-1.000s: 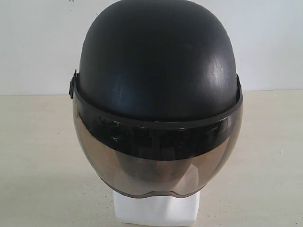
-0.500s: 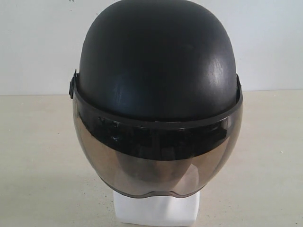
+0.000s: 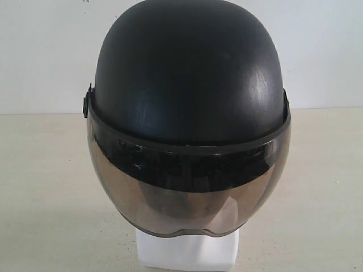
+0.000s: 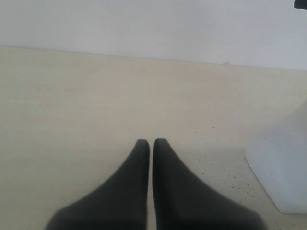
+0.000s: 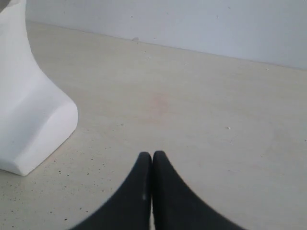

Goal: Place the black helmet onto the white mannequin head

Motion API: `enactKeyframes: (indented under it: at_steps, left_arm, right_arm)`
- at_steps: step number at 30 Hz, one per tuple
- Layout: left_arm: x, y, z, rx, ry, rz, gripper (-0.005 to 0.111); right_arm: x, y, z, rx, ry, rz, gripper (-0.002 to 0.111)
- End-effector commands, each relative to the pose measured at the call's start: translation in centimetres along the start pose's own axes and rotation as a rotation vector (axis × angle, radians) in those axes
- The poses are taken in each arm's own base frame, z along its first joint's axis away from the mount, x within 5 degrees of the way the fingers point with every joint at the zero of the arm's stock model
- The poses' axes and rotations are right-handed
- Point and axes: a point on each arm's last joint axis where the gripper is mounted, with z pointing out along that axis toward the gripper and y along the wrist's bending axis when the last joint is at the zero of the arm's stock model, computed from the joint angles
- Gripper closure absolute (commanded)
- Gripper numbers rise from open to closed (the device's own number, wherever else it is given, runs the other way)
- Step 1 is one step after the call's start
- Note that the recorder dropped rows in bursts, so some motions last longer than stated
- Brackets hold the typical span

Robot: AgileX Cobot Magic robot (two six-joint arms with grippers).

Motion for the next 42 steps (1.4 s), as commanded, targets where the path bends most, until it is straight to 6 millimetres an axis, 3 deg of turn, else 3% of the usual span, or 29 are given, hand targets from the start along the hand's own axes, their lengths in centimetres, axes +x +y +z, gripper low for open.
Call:
enactKeyframes:
  at_steps: [1,10,42]
  left_arm:
    - [0.13,-0.01,0.00,0.003,0.004,0.002,0.102]
    - [0.13,-0.01,0.00,0.003,0.004,0.002,0.102]
    - [0.13,-0.01,0.00,0.003,0.004,0.002,0.102]
  right_arm:
    - [-0.04,-0.53,-0.08,0.096,-0.004,0.065,0.108]
    - [0.04,-1.26,-0.19,0.227,-0.005,0.176,0.108]
    - [0.04,-1.26,-0.19,0.227,-0.005,0.176,0.108]
